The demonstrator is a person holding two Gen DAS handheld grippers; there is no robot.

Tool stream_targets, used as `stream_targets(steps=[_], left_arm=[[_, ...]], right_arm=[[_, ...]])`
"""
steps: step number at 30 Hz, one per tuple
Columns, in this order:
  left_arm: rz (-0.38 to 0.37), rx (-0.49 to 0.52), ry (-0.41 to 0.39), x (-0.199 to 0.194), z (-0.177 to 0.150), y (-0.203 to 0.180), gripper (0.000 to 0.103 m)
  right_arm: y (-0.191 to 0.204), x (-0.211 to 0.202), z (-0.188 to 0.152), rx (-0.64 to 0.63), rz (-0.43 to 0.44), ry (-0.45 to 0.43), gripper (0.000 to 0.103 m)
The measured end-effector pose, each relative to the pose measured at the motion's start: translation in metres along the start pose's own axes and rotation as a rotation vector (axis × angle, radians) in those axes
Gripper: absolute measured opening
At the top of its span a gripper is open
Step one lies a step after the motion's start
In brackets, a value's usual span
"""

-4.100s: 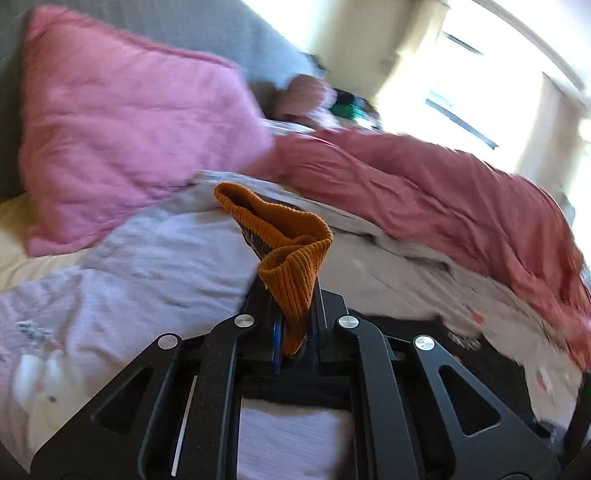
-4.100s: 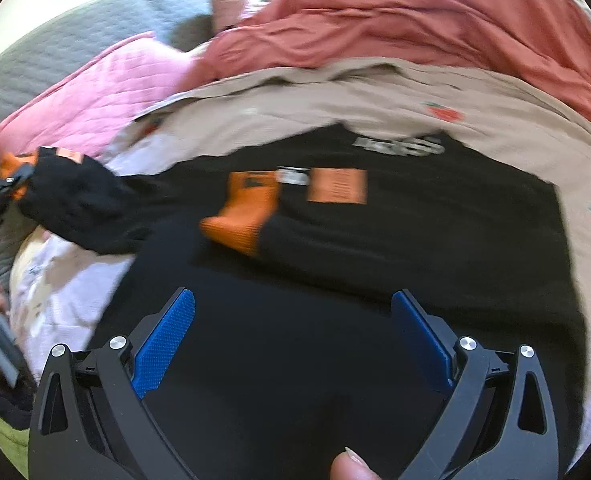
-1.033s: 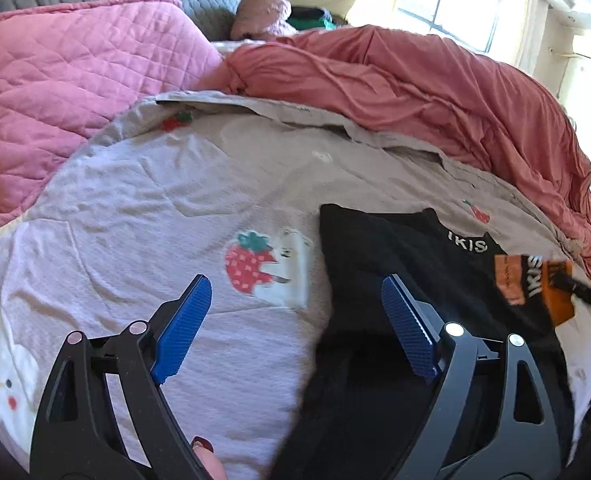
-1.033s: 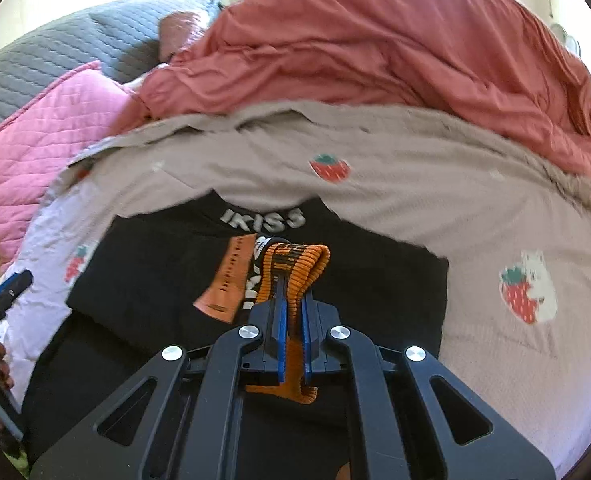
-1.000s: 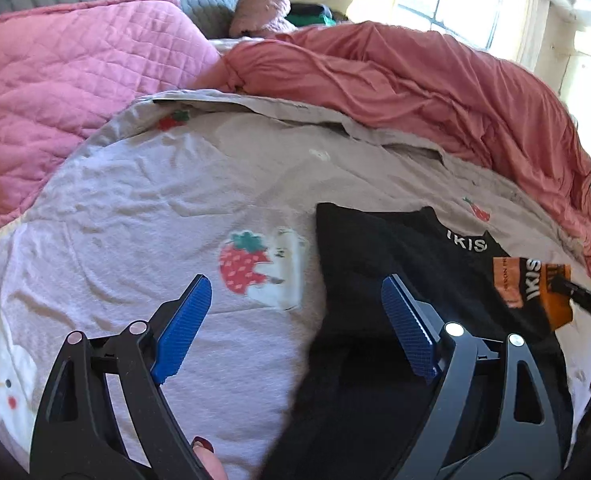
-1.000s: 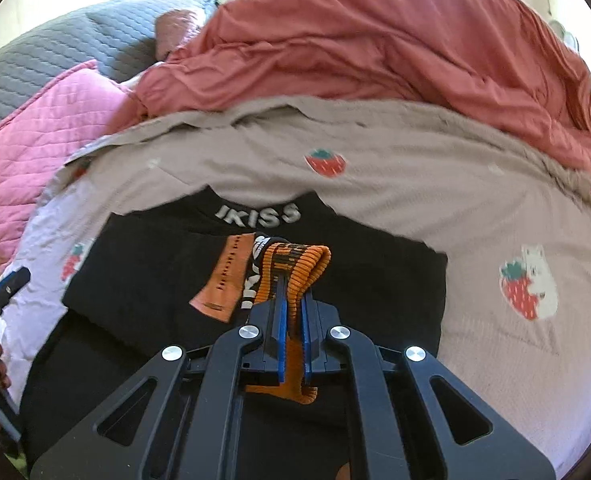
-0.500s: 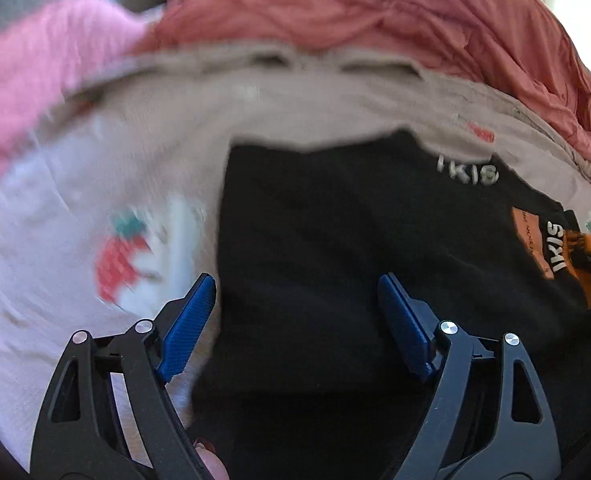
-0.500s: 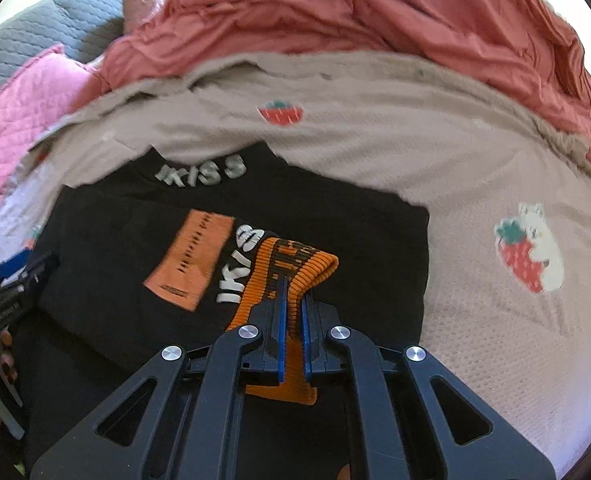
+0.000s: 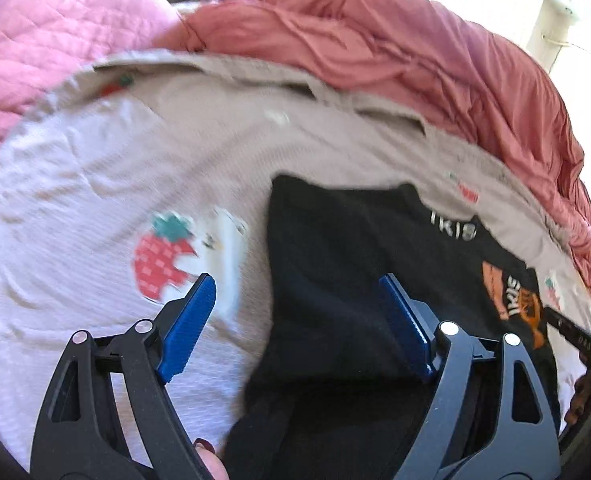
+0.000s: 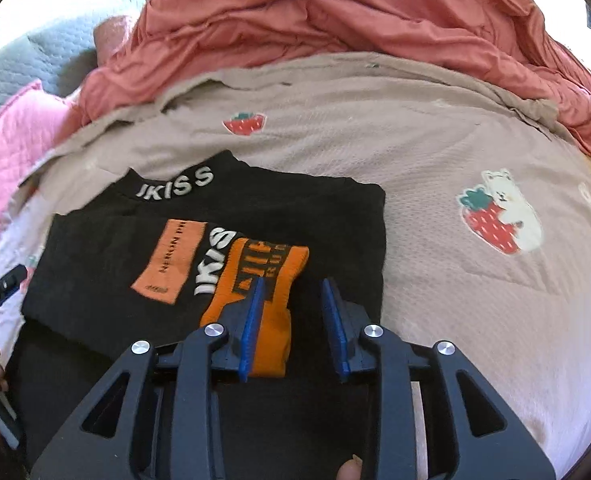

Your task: Fold small clothes

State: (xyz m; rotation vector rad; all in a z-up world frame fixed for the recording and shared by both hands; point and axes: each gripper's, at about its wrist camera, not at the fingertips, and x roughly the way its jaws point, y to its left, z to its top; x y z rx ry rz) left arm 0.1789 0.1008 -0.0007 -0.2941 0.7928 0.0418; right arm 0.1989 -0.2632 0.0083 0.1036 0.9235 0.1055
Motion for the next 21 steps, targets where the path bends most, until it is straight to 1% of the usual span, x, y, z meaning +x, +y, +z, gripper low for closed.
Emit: stream_targets(steps=[2, 4, 5, 7, 8, 13, 14, 15, 16, 19, 21], left_arm=[[0.005, 0.019, -0.028, -0.009, 0.003, -0.004, 0.074], [-0.005, 0.059, -0.049, -0.015, 0.002, -0.014, 0.068], [-0.023, 0.073, -0.050, -0.016, 0.001, -0.020, 0.066], [-0.092, 0.085, -0.027, -0.014, -0.004, -0.032, 0.066], [-0.109, 0.106, -0.009, -0.010, -0.008, -0.040, 0.065], [-0.052, 0.228, 0.027, 0.009, -0.027, -0.062, 0.064], [-0.044, 0.232, 0.042, 0.013, -0.029, -0.062, 0.064], [-0.023, 0.228, 0.088, 0.024, -0.033, -0.060, 0.065], [-0.026, 0.219, 0.112, 0.031, -0.034, -0.058, 0.065], [-0.050, 0.194, 0.123, 0.033, -0.033, -0.052, 0.066], [-0.048, 0.197, 0.125, 0.032, -0.034, -0.052, 0.066]], right_arm=[[0.003, -0.010, -0.005, -0.016, 0.018, -0.010, 0.029], [0.006, -0.017, -0.010, -0.028, 0.028, -0.018, 0.029], [0.008, -0.020, -0.012, -0.035, 0.034, -0.024, 0.029], [0.013, -0.022, -0.015, -0.051, 0.040, -0.025, 0.029], [0.017, -0.023, -0.018, -0.061, 0.043, -0.026, 0.029], [0.036, -0.017, -0.021, -0.099, 0.066, -0.021, 0.029], [0.040, -0.015, -0.020, -0.107, 0.075, -0.023, 0.029], [0.043, -0.014, -0.020, -0.110, 0.079, -0.024, 0.029], [0.045, -0.011, -0.019, -0.113, 0.079, -0.022, 0.029], [0.052, -0.001, -0.015, -0.115, 0.090, -0.008, 0.029], [0.053, 0.009, -0.014, -0.121, 0.067, 0.016, 0.031]])
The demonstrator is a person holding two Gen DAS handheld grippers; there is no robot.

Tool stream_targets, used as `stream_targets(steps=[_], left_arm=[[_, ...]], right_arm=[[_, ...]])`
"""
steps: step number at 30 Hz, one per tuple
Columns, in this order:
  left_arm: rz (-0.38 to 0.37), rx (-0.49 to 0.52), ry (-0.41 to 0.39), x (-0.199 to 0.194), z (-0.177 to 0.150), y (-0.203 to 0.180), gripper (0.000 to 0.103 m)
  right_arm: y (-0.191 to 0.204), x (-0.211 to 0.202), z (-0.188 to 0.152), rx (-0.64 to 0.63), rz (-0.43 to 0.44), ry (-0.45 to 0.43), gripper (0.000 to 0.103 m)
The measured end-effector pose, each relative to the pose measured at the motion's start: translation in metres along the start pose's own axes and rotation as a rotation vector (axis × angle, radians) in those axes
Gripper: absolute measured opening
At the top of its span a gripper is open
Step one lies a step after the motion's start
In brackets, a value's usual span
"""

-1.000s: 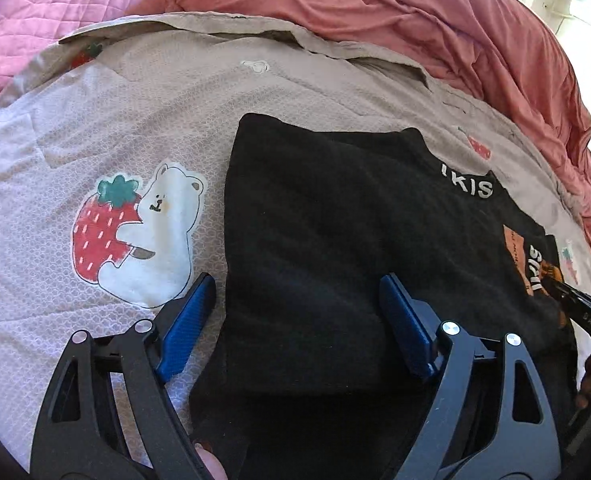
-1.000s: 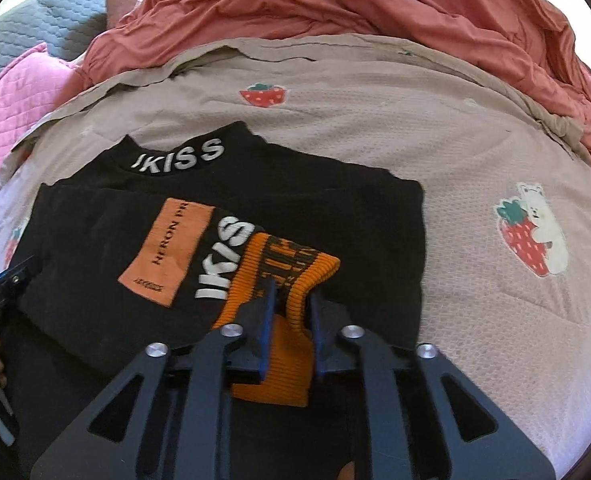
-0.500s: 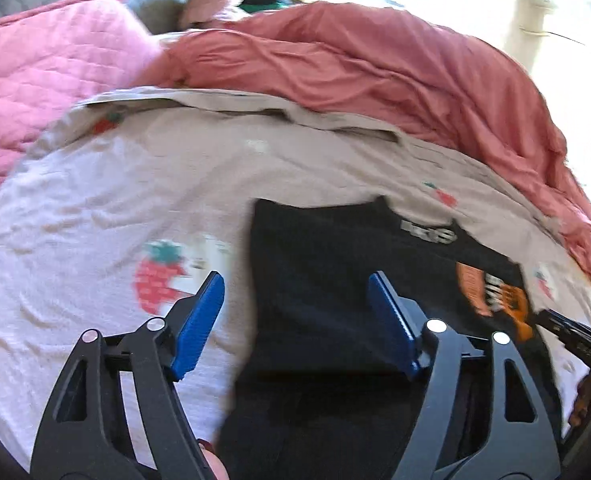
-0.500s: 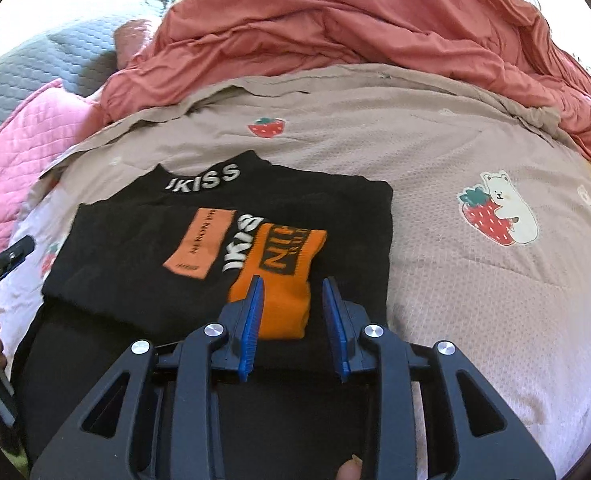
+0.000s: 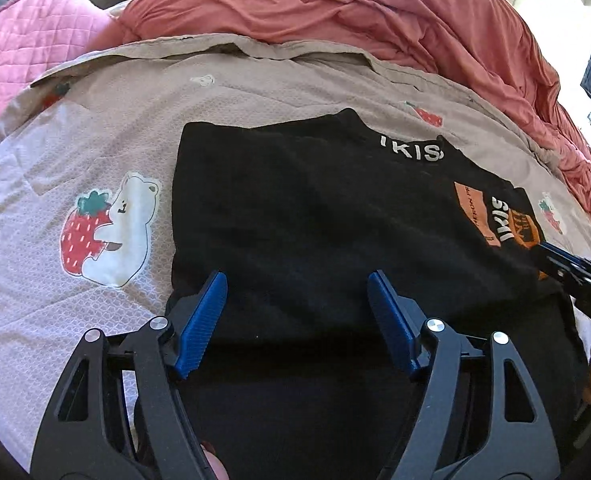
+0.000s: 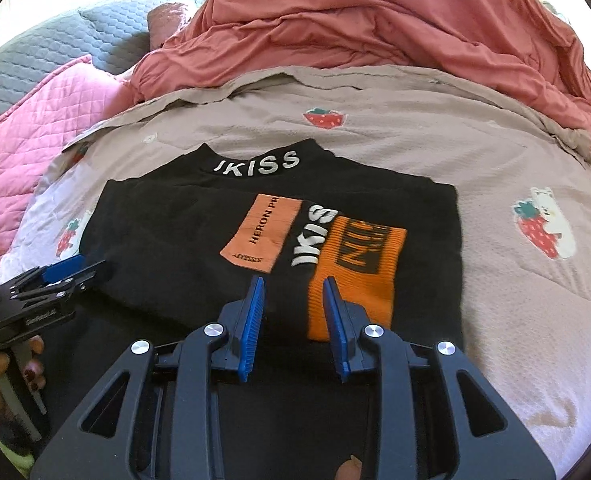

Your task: Fold small clothes

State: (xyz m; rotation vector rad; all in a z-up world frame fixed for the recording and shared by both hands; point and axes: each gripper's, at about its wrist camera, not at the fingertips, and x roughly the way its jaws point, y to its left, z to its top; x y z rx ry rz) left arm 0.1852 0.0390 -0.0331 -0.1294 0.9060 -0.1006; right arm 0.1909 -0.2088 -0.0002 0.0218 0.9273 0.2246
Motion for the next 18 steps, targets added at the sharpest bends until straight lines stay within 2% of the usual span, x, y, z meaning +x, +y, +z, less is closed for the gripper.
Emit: stream_targets(steps=[2, 4, 14, 17, 18], left_arm=[[0.002, 0.003, -0.001, 0.000, -0.001, -0.001, 0.066], [-0.008, -0.003, 0.003, 0.000, -0.001, 0.001, 0.066], [-0.023, -0.012, -0.002, -0.001, -0.001, 0.003, 0.067], [-0.026, -0.012, -0.006, -0.003, -0.001, 0.004, 0.067], [-0.026, -0.012, -0.006, -0.003, -0.001, 0.004, 0.067]], right_arm=[[-0.004, 0.010, -0.002, 0.004, -0.046, 0.043, 0.044], [-0.010, 0.019, -0.005, 0.015, -0.058, 0.067, 0.044], [-0.012, 0.014, -0.010, 0.041, -0.047, 0.043, 0.047], [-0.016, 0.010, -0.010, 0.072, -0.018, 0.038, 0.058], [-0.017, 0.009, -0.010, 0.077, -0.016, 0.037, 0.058]])
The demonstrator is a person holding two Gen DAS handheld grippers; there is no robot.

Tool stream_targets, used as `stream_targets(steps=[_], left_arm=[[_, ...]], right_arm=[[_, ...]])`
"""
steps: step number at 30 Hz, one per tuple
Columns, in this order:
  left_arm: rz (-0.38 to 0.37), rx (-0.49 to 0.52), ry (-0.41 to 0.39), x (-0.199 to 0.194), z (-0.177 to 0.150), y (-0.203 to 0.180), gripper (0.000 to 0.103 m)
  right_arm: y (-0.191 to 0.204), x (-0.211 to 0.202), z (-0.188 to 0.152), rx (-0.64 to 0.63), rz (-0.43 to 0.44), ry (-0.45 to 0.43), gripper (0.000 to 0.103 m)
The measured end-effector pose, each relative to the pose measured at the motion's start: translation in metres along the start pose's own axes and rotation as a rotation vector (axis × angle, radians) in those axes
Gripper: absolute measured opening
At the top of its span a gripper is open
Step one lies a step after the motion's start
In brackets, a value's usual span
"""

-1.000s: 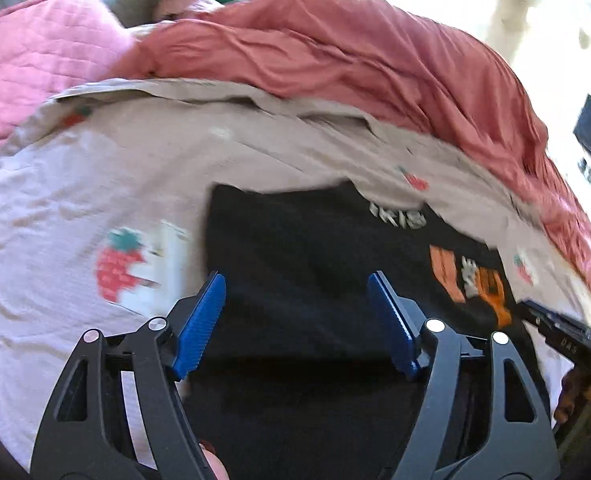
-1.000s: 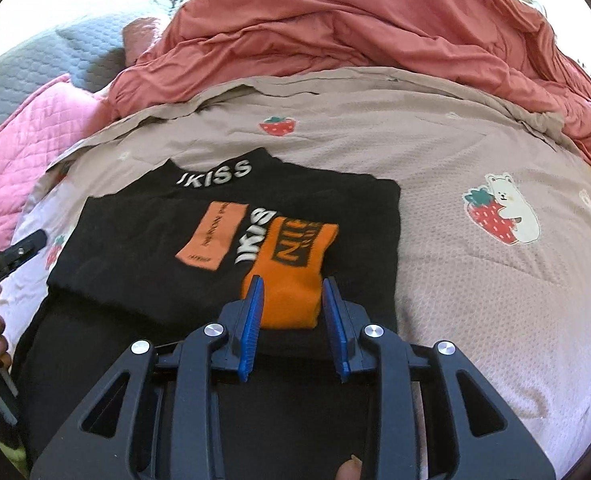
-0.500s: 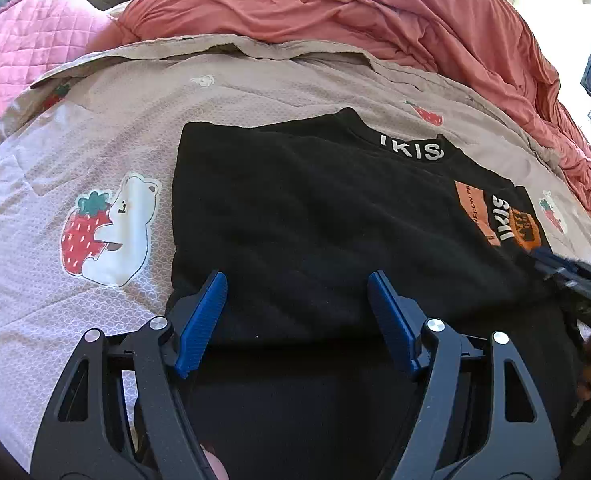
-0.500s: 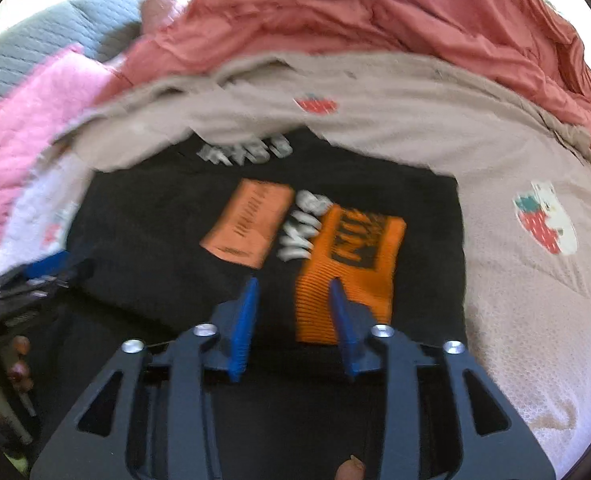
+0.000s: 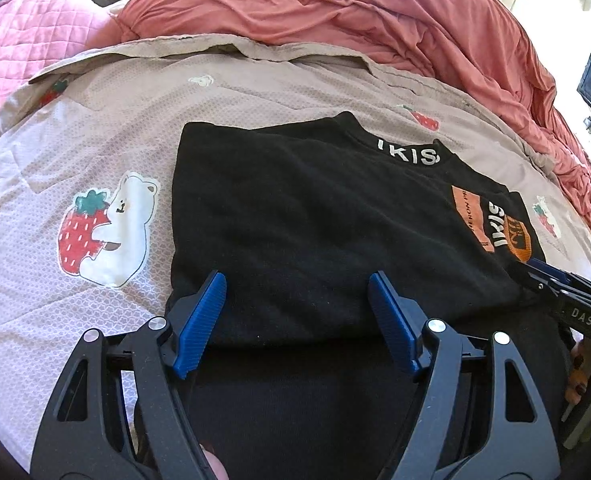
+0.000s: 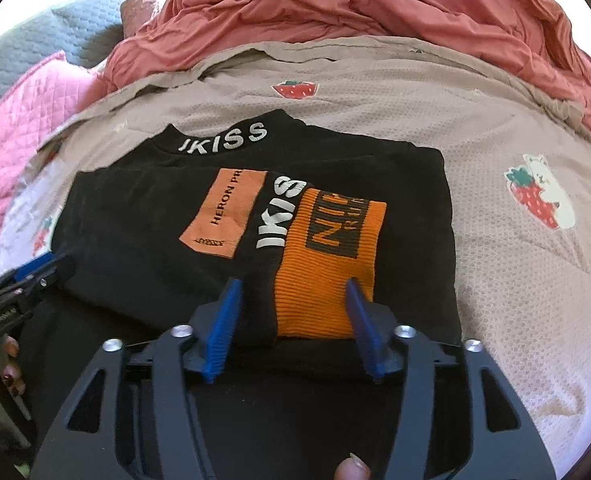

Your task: Fold small clothes

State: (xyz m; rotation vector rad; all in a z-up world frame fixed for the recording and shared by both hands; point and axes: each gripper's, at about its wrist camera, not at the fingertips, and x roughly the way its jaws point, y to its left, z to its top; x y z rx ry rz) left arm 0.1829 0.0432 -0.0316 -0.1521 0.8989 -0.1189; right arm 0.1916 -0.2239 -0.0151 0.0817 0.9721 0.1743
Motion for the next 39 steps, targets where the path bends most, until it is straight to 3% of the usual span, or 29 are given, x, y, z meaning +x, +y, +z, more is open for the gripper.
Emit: stream_targets(steps=[8, 12, 16, 18, 20, 32, 39], left_arm=[[0.014, -0.007, -0.013, -0.008, 0.004, 0.002, 0.067], [0.033, -0.011, -0.030, -0.015, 0.007, 0.006, 0.075], [0.052, -0.024, -0.055, -0.024, 0.011, 0.009, 0.084], [0.077, -0.021, -0.073, -0.030, 0.014, 0.010, 0.092], [0.097, -0.008, -0.094, -0.036, 0.015, 0.010, 0.093], [0.093, -0.040, -0.166, -0.058, 0.019, 0.020, 0.093], [0.128, -0.078, -0.204, -0.073, 0.015, 0.036, 0.093]], right_arm=[[0.003, -0.012, 0.000, 0.009, 0.000, -0.020, 0.067], [0.003, -0.021, 0.001, 0.020, 0.007, -0.038, 0.073], [0.005, -0.027, 0.004, 0.028, 0.022, -0.050, 0.073], [0.007, -0.030, 0.005, 0.026, 0.024, -0.054, 0.075], [0.007, -0.033, 0.005, 0.035, 0.014, -0.066, 0.092], [0.013, -0.052, 0.011, 0.040, 0.020, -0.110, 0.095], [0.012, -0.063, 0.013, 0.044, 0.023, -0.129, 0.095]])
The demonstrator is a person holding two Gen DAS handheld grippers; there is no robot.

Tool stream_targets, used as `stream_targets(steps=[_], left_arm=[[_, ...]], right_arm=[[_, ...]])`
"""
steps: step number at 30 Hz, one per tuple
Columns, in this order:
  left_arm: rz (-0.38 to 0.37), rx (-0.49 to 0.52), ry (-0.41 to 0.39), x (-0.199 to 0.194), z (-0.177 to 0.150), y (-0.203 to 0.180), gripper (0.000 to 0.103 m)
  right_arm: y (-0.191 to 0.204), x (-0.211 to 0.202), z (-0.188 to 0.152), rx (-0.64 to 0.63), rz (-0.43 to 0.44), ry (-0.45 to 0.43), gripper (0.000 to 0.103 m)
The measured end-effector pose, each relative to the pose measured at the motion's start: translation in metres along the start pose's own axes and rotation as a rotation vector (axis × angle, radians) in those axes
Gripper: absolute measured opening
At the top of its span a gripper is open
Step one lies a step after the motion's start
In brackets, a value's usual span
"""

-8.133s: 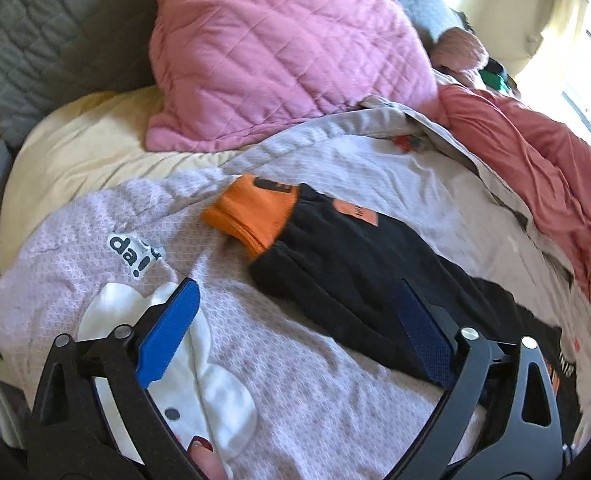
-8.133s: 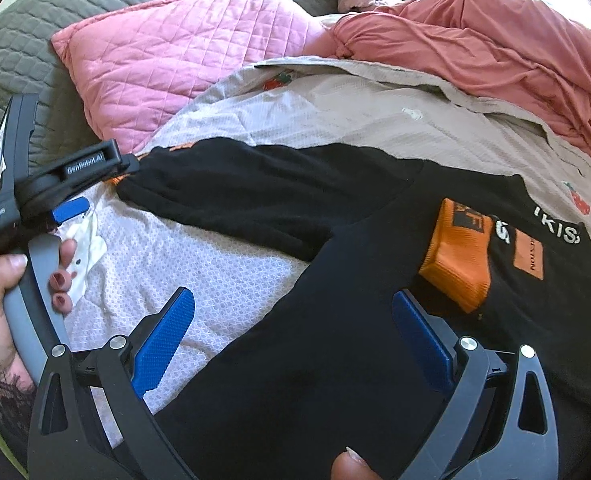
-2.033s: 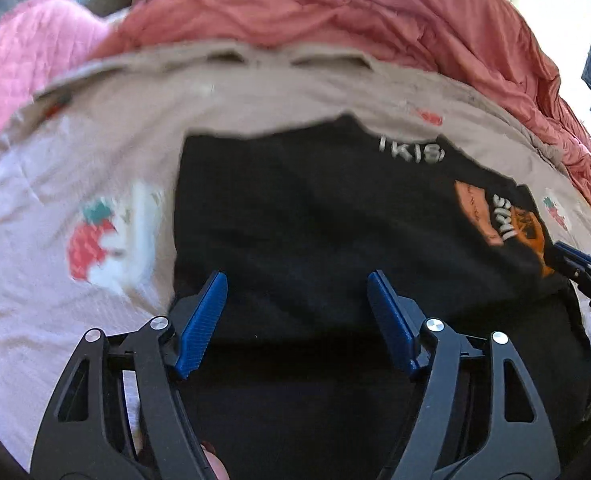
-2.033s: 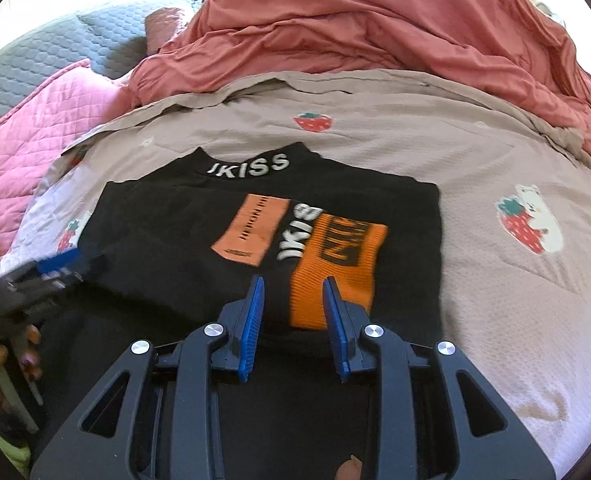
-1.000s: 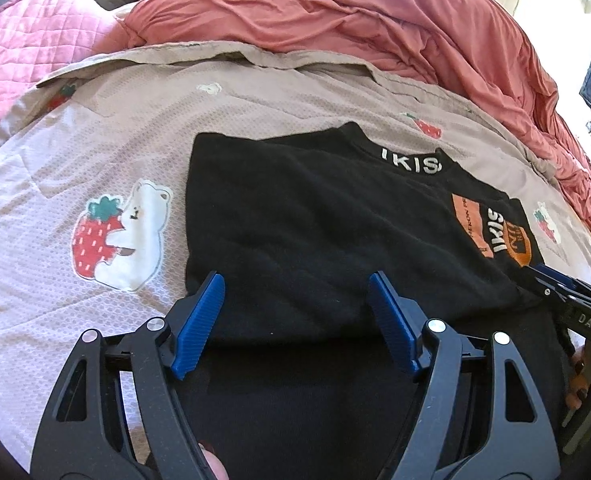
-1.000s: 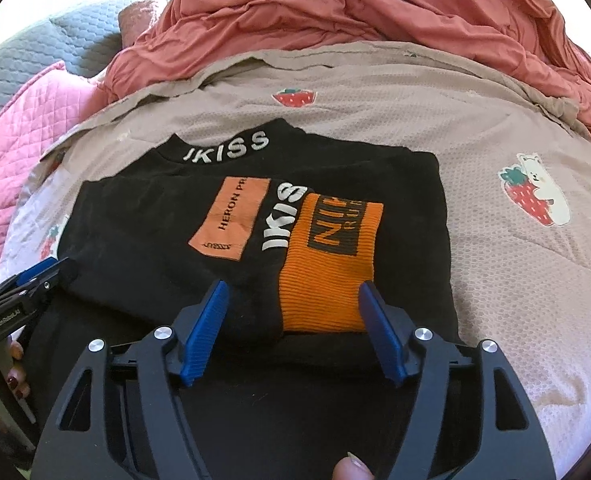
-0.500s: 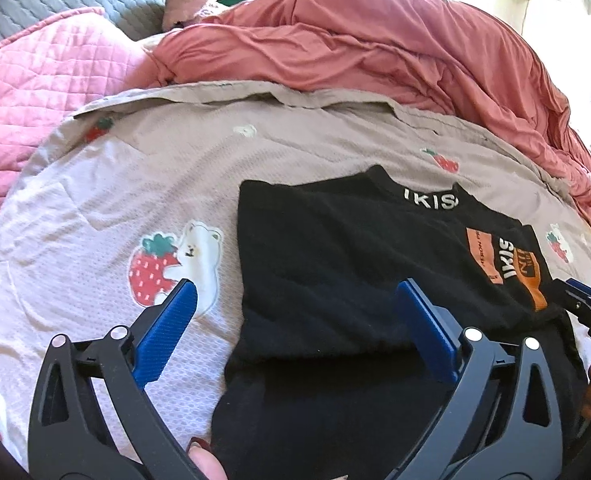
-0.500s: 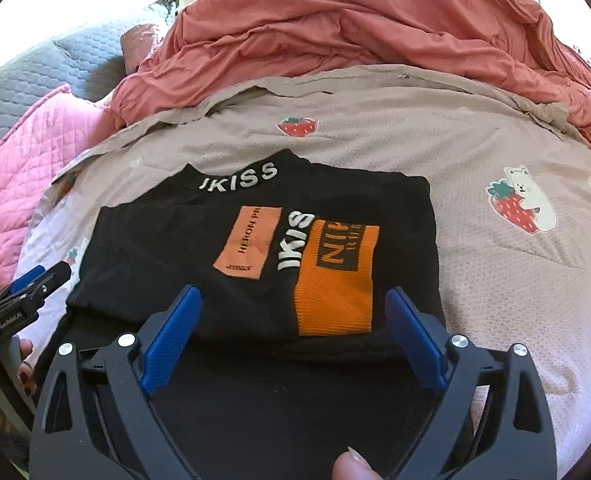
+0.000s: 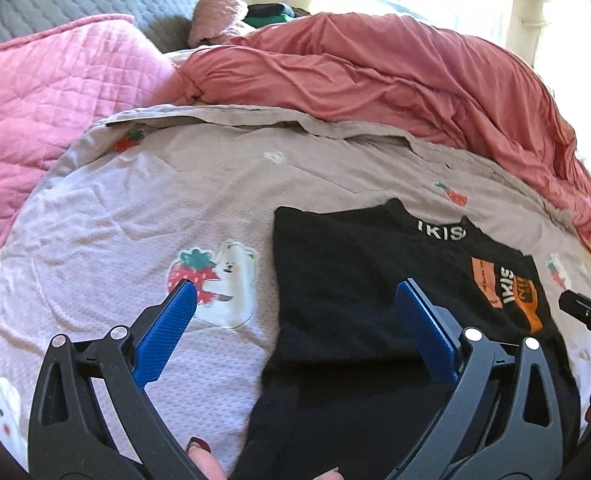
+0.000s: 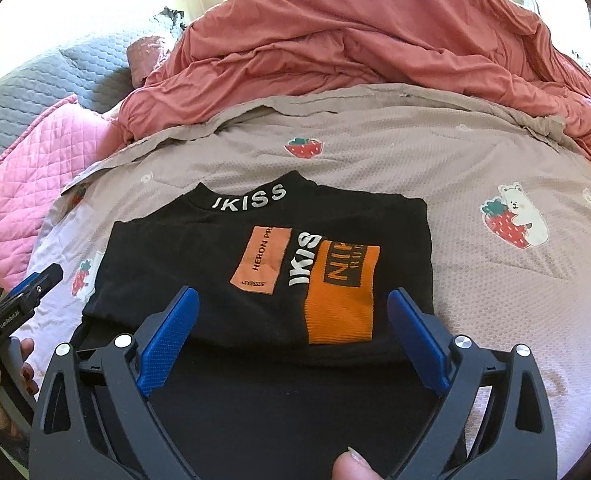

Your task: Fold small clothes

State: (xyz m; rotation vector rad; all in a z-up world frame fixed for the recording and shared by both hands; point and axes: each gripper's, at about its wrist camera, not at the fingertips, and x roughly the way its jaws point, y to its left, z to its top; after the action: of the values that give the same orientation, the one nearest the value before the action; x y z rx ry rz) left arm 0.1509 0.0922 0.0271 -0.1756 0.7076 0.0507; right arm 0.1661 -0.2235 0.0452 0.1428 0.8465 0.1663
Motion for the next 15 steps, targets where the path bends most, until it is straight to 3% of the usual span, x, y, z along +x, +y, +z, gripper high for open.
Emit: stream_targets(steps=[8, 15], left_arm=[[0.000, -0.026, -0.023, -0.013, -0.005, 0.012, 0.093], [-0.001, 0.013, -0.058, -0.031, -0.015, 0.013, 0.093]], right_arm=[[-0.005, -0.015, 0.002, 0.011, 0.002, -0.020, 0.095], [-0.008, -0.028, 0.003, 0.008, 0.006, -0.043, 0.095]])
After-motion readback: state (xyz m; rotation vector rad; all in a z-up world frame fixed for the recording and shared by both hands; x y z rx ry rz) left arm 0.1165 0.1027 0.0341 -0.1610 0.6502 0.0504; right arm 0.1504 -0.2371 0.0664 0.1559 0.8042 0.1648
